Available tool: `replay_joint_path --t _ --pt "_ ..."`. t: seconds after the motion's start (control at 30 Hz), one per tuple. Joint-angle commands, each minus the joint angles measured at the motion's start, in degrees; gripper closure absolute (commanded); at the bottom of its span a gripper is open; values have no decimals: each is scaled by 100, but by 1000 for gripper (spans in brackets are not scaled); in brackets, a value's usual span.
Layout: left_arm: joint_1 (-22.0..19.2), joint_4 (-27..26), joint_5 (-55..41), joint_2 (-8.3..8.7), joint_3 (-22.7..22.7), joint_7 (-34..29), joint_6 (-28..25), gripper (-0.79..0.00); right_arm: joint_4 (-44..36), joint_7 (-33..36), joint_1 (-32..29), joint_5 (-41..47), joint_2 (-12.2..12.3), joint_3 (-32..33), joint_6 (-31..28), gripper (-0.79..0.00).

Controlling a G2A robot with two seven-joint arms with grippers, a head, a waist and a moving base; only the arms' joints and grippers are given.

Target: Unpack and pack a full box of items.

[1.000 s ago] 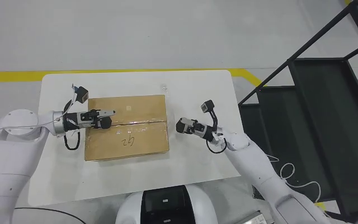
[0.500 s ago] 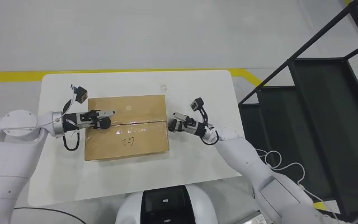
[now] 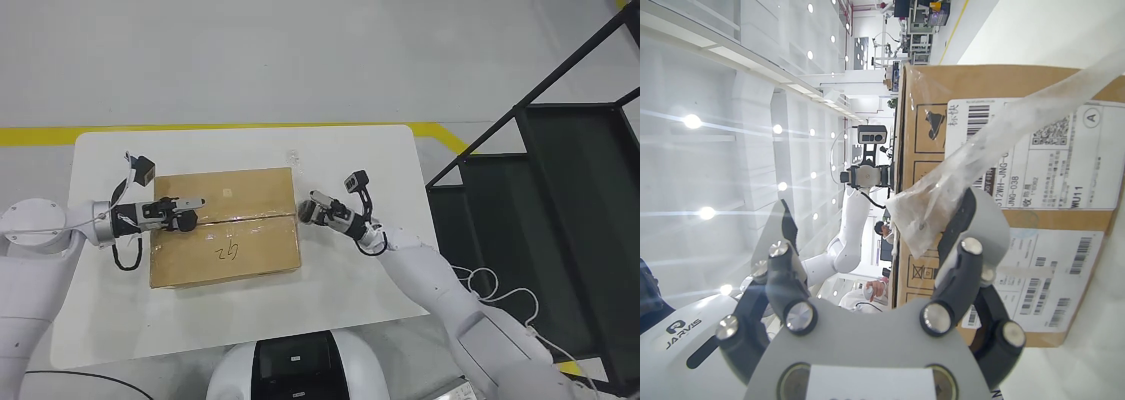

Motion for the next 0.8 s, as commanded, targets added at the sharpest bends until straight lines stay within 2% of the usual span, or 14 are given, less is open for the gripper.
replay_joint_path --t 0.0,0.13,0.27,0.33,0.53,0.77 --pt "-6 9 18 -2 9 1 -3 -785 -61 -70 -60 -29 33 50 -70 0" --pt "-18 26 17 -7 19 1 -11 -785 -216 -188 -189 -76 106 144 -188 -3" --pt "-22 44 33 -8 18 3 -15 -785 -380 -241 -302 -116 164 196 -241 -95" --pt "-18 50 24 -9 13 8 -20 -785 -431 -277 -349 -132 195 230 -276 -92" --pt "-11 58 37 -10 14 0 -36 -785 -627 -393 -502 -207 298 338 -393 0" --pt "-37 78 45 -18 34 -7 -28 -785 -994 -530 -675 -549 430 369 -530 0"
